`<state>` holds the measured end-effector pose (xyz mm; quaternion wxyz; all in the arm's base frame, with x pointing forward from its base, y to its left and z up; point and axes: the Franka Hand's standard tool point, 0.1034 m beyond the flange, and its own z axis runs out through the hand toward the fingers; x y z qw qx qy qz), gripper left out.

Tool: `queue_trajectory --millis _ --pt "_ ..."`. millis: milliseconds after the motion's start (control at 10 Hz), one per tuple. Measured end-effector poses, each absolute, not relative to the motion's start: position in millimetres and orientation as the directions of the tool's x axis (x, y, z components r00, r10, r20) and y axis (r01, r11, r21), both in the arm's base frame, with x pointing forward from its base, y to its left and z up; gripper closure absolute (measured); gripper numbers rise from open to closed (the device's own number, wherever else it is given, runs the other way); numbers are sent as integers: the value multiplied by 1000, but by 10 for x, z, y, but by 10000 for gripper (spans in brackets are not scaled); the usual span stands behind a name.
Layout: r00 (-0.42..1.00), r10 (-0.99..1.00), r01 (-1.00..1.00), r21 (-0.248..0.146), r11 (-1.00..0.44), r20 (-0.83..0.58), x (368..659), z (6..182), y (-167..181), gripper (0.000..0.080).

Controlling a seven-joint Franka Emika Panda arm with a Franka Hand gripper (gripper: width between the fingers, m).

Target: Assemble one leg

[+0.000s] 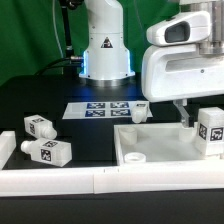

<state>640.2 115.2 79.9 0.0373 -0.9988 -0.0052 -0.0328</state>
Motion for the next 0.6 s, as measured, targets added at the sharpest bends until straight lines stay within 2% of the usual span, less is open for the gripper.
queue_trajectory --millis 200,400,600 --pt "991 -126 -121 -83 -989 55 6402 799 1156 508" --pt "940 -339 -335 -86 -938 40 6400 790 1129 507" --pt "794 -607 -604 -91 -792 14 6388 780 1132 508"
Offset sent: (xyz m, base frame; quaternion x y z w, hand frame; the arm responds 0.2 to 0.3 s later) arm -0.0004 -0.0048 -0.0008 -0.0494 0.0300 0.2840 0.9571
